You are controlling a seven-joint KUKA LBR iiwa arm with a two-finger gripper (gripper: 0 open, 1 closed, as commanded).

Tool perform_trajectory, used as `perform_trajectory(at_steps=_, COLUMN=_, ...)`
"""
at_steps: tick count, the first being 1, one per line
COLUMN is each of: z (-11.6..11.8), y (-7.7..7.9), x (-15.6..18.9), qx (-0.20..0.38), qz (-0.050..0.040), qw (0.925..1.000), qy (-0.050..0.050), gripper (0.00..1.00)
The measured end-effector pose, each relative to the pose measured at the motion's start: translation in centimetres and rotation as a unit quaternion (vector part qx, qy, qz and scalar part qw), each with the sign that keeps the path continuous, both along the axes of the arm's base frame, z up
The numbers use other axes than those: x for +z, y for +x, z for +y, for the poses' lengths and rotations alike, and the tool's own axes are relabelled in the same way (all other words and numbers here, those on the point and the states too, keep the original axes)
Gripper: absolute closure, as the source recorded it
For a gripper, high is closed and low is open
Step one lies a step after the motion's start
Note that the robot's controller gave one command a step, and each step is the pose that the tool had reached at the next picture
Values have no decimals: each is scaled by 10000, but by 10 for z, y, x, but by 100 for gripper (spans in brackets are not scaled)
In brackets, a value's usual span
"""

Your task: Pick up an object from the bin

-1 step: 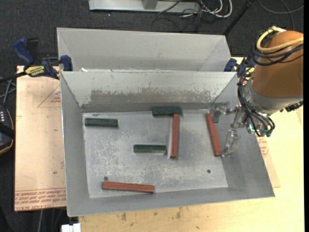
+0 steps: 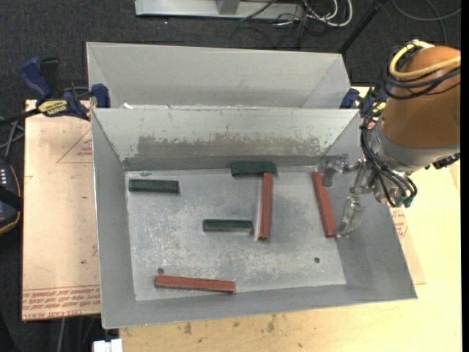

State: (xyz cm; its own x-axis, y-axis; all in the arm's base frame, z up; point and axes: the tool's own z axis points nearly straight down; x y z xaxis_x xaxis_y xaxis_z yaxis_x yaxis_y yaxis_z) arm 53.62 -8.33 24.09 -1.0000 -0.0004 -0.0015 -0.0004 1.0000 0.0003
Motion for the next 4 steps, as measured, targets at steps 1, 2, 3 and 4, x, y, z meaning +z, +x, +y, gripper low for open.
perform_trajectory(at_steps=1, z=39, y=21, x=-68, qx=448, qz=-23, qw=9990, qy=-2, gripper=0)
perform_trajectory(at_steps=2, z=117, y=26, x=-81, qx=972, qz=-2, qw=9953, qy=1, gripper=0)
perform_trajectory(at_steps=3, z=116, y=39, x=-92, qx=843, qz=-10, qw=9964, qy=12, gripper=0)
perform_trajectory(at_steps=4, z=139, y=52, x=-169, qx=412, qz=-11, qw=9992, qy=6, gripper=0)
